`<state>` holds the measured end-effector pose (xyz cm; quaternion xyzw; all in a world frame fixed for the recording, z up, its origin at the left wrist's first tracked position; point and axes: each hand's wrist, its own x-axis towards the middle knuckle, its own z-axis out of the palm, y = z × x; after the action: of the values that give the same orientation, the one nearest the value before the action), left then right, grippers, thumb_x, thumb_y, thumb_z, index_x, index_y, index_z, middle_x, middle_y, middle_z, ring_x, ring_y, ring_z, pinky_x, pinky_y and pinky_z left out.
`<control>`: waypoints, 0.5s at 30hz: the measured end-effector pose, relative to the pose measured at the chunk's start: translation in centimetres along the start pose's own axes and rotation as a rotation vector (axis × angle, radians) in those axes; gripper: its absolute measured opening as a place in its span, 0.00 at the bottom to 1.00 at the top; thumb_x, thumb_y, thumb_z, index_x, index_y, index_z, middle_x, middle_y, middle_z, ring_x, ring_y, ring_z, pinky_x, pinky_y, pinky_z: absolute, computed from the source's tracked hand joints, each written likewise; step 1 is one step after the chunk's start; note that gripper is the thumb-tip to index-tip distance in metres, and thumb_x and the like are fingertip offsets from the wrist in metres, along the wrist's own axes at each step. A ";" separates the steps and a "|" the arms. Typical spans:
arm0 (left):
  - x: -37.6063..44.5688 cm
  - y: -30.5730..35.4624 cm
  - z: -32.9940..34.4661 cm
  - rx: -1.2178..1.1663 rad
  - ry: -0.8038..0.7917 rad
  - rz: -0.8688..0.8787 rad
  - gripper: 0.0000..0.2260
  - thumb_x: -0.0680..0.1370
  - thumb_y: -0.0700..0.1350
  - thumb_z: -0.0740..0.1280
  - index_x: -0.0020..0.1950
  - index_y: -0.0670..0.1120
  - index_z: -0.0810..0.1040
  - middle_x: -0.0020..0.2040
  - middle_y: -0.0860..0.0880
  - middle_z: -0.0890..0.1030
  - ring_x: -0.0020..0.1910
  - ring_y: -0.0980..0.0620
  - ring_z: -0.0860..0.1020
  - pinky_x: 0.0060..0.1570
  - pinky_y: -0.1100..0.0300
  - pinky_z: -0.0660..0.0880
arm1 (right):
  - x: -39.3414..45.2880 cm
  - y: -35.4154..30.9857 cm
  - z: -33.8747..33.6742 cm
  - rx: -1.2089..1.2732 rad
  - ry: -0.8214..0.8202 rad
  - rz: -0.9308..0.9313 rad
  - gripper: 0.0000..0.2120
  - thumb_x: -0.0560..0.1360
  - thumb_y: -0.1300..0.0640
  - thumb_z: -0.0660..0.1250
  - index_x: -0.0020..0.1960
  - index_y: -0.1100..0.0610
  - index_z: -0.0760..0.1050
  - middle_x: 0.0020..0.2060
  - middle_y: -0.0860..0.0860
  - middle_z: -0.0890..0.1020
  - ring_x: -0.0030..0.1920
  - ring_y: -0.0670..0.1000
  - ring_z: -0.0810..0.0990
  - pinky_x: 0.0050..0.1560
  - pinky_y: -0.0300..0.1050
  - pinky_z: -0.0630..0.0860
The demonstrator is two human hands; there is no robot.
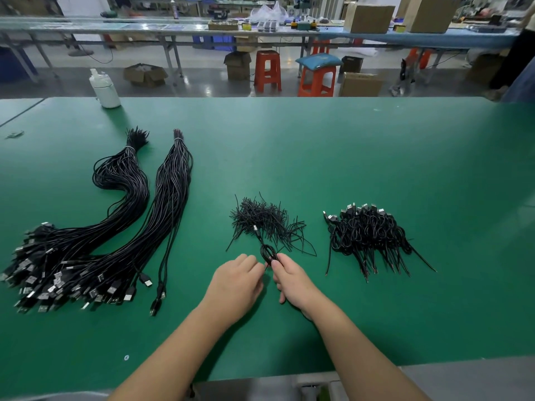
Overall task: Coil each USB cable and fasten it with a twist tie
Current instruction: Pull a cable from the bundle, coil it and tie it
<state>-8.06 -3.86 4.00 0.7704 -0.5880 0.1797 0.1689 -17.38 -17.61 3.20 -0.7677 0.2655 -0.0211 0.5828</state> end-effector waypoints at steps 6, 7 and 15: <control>1.1 -0.5 -0.7 0.042 0.044 0.223 0.03 0.73 0.38 0.68 0.46 0.43 0.80 0.50 0.46 0.80 0.57 0.44 0.78 0.54 0.52 0.74 | 0.2 -0.1 -0.2 0.050 -0.067 0.040 0.12 0.84 0.55 0.54 0.56 0.62 0.70 0.32 0.47 0.66 0.28 0.44 0.65 0.28 0.43 0.71; 1.4 -0.6 -0.8 0.019 0.016 0.243 0.05 0.73 0.36 0.69 0.48 0.43 0.80 0.54 0.45 0.80 0.62 0.44 0.77 0.60 0.52 0.74 | 0.2 -0.2 -0.2 0.059 -0.080 0.041 0.12 0.84 0.54 0.54 0.58 0.60 0.72 0.31 0.46 0.66 0.28 0.44 0.65 0.28 0.43 0.72; 2.8 -0.8 -0.4 -0.115 -0.042 0.009 0.04 0.76 0.39 0.65 0.44 0.46 0.77 0.42 0.51 0.80 0.41 0.47 0.75 0.43 0.55 0.69 | -0.1 -0.3 -0.3 0.092 -0.129 0.027 0.12 0.84 0.55 0.55 0.58 0.60 0.74 0.29 0.46 0.65 0.30 0.45 0.65 0.33 0.44 0.75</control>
<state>-6.61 -5.86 5.67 0.7602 -0.6043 0.1303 0.1998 -17.53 -17.80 3.58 -0.7362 0.2365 0.0240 0.6337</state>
